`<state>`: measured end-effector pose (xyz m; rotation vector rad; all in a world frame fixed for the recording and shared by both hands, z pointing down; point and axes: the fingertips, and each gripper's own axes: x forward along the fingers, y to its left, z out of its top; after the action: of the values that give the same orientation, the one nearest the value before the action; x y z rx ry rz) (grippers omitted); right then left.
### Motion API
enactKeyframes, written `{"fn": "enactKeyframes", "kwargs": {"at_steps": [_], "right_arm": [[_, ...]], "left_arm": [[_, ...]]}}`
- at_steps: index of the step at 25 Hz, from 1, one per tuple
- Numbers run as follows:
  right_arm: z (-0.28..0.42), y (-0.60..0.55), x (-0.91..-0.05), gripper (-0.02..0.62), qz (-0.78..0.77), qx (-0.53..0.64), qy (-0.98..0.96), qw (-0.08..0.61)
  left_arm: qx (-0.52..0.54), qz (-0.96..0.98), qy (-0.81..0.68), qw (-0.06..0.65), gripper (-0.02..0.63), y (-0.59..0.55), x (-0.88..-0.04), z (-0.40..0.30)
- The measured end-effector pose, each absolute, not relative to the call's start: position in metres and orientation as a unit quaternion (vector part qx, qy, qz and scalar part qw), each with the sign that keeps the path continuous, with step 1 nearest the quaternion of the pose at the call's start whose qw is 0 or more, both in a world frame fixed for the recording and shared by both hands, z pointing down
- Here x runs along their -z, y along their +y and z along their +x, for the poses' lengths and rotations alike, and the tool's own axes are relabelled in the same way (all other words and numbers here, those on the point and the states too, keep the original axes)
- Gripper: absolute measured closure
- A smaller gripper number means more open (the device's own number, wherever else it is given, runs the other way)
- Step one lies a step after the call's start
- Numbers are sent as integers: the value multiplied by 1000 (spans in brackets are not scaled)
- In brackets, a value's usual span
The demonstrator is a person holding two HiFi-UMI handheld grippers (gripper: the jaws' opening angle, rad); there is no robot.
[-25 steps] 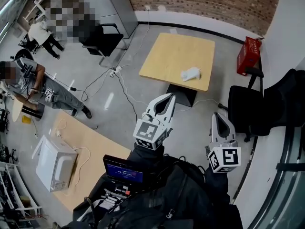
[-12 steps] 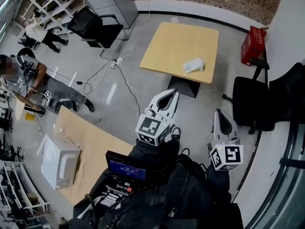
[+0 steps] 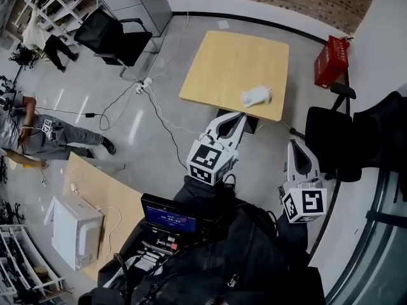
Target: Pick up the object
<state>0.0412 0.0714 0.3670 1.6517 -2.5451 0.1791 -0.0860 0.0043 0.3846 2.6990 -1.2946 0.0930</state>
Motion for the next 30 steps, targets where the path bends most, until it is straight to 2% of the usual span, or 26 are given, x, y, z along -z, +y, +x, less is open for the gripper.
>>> {"fn": "enactKeyframes", "kwargs": {"at_steps": [13,30], "right_arm": [[15,3,-379,591,565,-80,-818,68],[44,-61,-393,591,553,-100,-826,53]], "left_arm": [[-61,923,-362,114,607,-60,-422,-99],[-109,920,-358,117,607,-110,-451,-67]]}}
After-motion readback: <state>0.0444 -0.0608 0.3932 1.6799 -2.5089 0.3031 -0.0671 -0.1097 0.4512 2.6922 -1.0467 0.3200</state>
